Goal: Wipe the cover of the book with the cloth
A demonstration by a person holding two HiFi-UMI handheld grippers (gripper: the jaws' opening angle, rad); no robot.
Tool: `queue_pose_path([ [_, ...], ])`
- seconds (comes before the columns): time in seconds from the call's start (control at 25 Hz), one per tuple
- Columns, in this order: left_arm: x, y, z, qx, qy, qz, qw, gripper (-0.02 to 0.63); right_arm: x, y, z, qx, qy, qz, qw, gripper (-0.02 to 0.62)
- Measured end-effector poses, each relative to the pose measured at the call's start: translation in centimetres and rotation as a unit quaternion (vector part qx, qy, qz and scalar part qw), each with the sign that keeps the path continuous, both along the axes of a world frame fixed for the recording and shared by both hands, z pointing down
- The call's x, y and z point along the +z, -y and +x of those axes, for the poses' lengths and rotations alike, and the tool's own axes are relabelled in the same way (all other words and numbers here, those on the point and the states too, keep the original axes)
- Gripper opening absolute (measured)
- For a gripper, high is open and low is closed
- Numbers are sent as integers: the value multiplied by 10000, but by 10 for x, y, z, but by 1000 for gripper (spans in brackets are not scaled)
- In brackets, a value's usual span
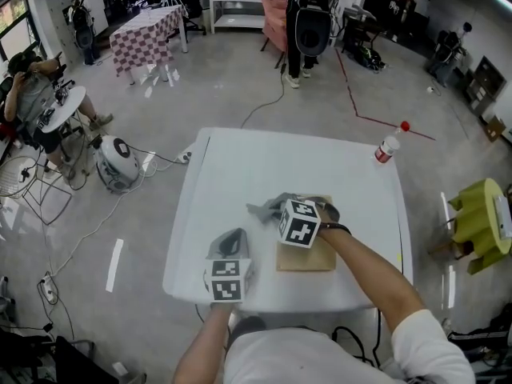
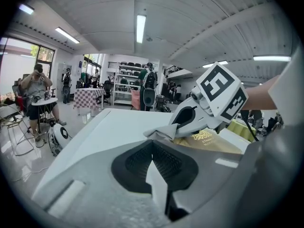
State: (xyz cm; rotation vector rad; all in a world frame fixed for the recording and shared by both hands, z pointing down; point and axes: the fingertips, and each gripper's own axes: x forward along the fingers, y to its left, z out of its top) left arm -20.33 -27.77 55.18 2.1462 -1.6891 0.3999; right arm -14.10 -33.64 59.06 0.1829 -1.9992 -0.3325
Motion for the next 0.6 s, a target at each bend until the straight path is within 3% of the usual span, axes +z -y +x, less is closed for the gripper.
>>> queue_pose_path([
  [0.6,3,-16,7,-114,-42,-47,9999,8,2,-89,16,-353,280,-462,9979,17],
])
